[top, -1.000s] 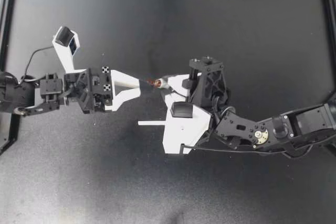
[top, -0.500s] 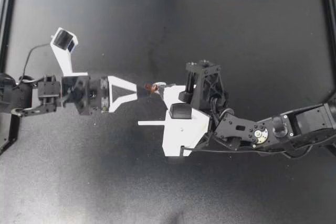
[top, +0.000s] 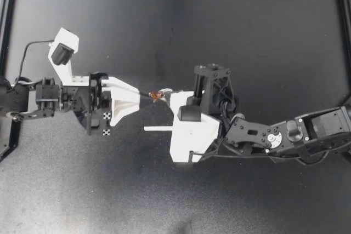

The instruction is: Pick up the candy and unwrap it.

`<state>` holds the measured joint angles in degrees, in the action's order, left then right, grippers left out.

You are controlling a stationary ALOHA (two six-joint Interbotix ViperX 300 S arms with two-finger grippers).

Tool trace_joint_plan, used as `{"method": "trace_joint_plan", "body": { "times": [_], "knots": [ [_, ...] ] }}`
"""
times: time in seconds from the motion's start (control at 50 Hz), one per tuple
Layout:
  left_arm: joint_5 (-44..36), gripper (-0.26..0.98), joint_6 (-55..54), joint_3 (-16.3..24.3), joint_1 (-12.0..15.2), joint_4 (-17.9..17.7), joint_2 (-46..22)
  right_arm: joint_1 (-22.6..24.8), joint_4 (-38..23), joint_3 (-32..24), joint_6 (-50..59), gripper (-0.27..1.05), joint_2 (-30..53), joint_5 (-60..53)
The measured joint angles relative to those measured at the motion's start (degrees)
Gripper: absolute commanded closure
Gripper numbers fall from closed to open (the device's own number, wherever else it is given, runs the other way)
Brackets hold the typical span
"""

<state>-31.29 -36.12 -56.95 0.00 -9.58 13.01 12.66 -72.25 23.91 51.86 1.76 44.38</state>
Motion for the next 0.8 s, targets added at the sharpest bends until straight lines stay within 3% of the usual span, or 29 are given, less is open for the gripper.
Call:
{"method": "trace_joint_plan", "body": {
  "times": [0.06,0.26,0.48,0.64,0.8],
  "knots": [
    [0.53,0.01,-0.09,0.00,0.00,-0.26,0.09,0.00,0.09,-0.09,0.00,1.00,0.00,-0.09],
    [3.34,0.08,1.67,-1.14,0.00,-0.97,0.00,0.00,0.70,-0.26,0.09,1.00,0.00,0.00],
    [3.16,0.08,16.52,-2.02,-1.05,0.00,-3.25,0.09,5.71,-1.76,0.18,1.00,0.00,-2.02],
    [2.55,0.08,28.74,1.23,-3.78,-0.44,-4.31,-0.09,12.13,-2.46,0.18,1.00,0.00,-3.87],
    [2.20,0.08,30.32,3.52,-4.31,-1.49,-4.39,-0.35,14.94,-2.55,0.09,1.00,0.00,-3.96]
  ]
}}
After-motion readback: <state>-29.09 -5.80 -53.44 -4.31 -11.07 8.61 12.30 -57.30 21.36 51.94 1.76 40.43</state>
